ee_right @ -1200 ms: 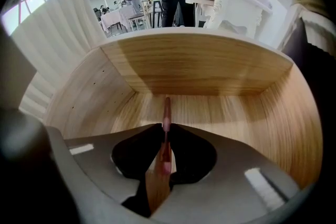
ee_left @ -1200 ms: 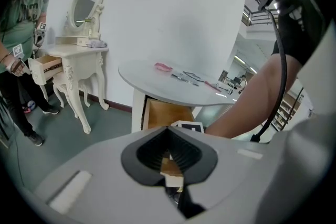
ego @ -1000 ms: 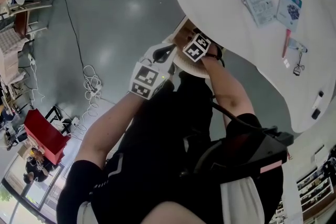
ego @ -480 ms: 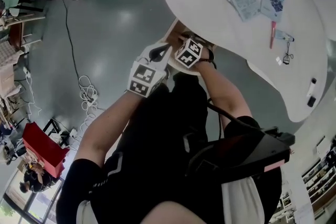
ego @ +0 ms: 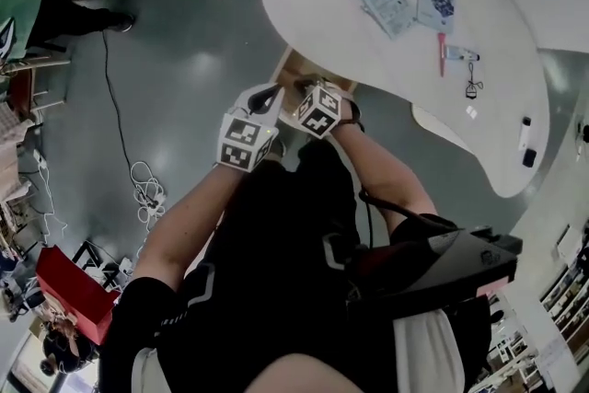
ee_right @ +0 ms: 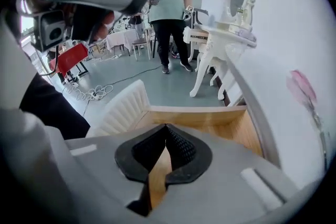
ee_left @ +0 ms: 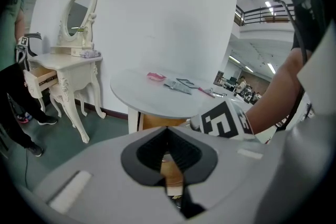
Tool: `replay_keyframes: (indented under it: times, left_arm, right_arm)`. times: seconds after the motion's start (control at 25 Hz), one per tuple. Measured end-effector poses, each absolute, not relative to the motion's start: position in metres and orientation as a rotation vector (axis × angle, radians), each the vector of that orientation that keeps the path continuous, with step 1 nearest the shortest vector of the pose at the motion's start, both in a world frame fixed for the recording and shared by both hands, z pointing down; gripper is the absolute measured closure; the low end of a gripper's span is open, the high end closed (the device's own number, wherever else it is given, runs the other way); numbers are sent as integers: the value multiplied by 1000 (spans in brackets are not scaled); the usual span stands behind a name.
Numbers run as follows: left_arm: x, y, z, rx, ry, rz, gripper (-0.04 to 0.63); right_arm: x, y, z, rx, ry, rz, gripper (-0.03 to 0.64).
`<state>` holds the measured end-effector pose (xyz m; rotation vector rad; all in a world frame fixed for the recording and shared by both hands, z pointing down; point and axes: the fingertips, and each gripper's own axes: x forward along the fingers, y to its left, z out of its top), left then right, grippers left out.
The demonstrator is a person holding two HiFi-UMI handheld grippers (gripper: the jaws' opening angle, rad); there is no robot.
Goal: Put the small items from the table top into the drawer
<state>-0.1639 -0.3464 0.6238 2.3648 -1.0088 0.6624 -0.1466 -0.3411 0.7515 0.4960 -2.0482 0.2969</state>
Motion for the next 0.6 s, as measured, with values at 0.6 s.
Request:
replay_keyframes:
  times: [0.6]
  left_arm:
    - [-151,-359,580,2408,-1009,588,595]
  right_arm:
    - [-137,-347,632,753,-2197,415,614]
